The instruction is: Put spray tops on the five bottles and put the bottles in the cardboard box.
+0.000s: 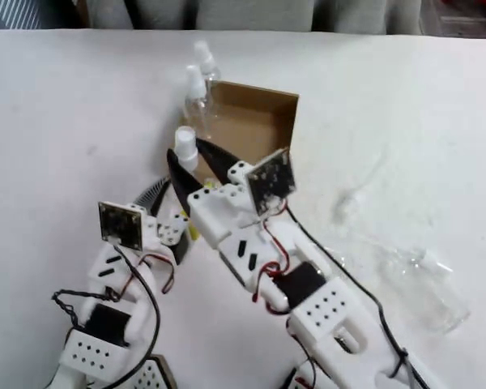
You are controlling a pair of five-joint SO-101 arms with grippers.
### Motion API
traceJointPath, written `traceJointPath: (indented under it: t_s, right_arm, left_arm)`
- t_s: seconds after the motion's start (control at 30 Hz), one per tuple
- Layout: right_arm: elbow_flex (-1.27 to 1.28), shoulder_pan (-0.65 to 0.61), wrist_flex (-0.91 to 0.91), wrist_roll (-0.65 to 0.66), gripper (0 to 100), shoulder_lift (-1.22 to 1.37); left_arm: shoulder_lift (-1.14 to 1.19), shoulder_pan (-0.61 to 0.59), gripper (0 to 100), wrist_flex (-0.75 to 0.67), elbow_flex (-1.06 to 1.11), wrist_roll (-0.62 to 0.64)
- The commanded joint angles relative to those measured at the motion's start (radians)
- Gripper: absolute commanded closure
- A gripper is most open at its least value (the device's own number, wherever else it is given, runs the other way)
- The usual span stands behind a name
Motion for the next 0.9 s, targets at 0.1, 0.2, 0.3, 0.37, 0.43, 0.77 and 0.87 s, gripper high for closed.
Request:
traceJointPath:
  t_s: [0.1, 0.2, 0.3, 0.37, 0.43, 0.77, 0.87]
  right_arm:
    - [-0.031, -0.031, -0.065, -0.003, 97.8, 0.039]
    - [-0.035, -0.031, -0.024, -0.002, 97.7, 0.036]
    - [-0.035, -0.042, 0.004, -0.002, 97.6, 0.036]
    - [-0.035, -0.047, 0.027, -0.002, 96.7, 0.036]
    - [-0.035, -0.045, 0.036, -0.002, 90.9, 0.036]
    - [-0.141, -0.053, 0.219, -0.003, 76.3, -0.104]
    - [-0.196, -0.047, 0.326, -0.002, 76.4, -0.203]
  left_arm:
    - [-0.025, -0.012, 95, 0.002, -0.005, -0.012]
    - [-0.025, -0.012, 95, 0.002, -0.005, -0.012]
    - [-0.025, -0.012, 95, 0.0, -0.005, -0.012]
    - [-0.025, -0.012, 95, 0.0, -0.005, -0.012]
    - [-0.025, -0.012, 95, -0.002, -0.005, -0.012]
    - [-0.025, -0.012, 95, -0.002, -0.005, -0.012]
    - [-0.025, -0.013, 95, 0.0, -0.005, -0.012]
